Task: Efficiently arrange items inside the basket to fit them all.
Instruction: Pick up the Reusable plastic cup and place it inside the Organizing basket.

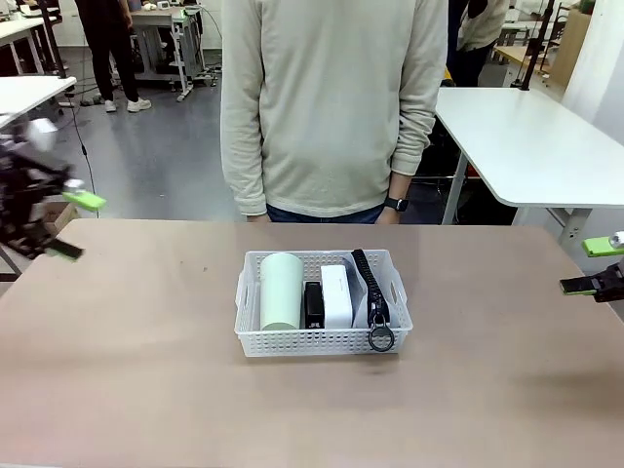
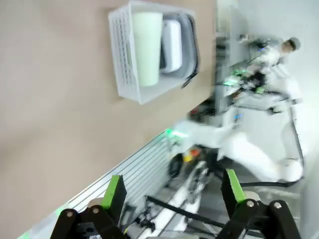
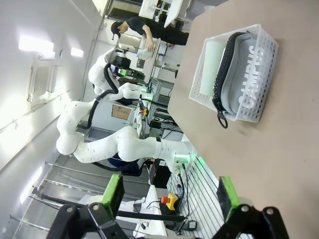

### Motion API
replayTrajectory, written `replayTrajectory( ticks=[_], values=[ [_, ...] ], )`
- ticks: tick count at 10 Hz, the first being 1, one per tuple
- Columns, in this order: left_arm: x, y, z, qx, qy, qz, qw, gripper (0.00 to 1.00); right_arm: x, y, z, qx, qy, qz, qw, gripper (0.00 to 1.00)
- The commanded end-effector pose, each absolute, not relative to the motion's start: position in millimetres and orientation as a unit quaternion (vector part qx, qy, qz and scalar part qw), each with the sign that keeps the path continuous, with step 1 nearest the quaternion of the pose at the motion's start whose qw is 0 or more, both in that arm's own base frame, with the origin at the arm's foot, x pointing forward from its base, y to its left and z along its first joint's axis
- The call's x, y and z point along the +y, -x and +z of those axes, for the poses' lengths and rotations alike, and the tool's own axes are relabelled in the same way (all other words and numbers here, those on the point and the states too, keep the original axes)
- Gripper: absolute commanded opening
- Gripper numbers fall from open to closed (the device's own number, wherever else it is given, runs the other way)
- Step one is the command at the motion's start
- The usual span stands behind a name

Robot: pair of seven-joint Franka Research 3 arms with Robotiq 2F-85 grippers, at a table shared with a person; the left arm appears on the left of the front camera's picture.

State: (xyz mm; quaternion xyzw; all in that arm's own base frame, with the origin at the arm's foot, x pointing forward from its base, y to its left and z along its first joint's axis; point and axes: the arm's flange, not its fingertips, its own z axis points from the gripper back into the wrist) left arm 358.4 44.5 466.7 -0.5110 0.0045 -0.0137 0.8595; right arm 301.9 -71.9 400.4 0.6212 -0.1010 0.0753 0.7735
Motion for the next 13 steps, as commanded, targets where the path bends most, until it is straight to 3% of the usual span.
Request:
replayTrajectory(
  ticks=[1,3,4,13],
  values=[
    [81.5,-358.9,429.6,-0.067,0.632,0.092,0.766,1.0,-71.2,-302.3,405.5,-0.099,-0.626,0.069,0.77,1.0],
    [109.7,-345.6,382.1,-0.141,0.725,0.154,0.657,1.0,-71.2,-302.3,405.5,-0.099,-0.626,0.069,0.77,1.0],
    [109.8,-345.5,422.1,-0.047,0.613,0.095,0.783,0.86,-71.2,-302.3,405.5,-0.099,-0.626,0.069,0.77,1.0],
    [109.8,-345.5,422.1,-0.047,0.613,0.095,0.783,0.86,-71.2,-302.3,405.5,-0.099,-0.626,0.069,0.77,1.0]
  ],
)
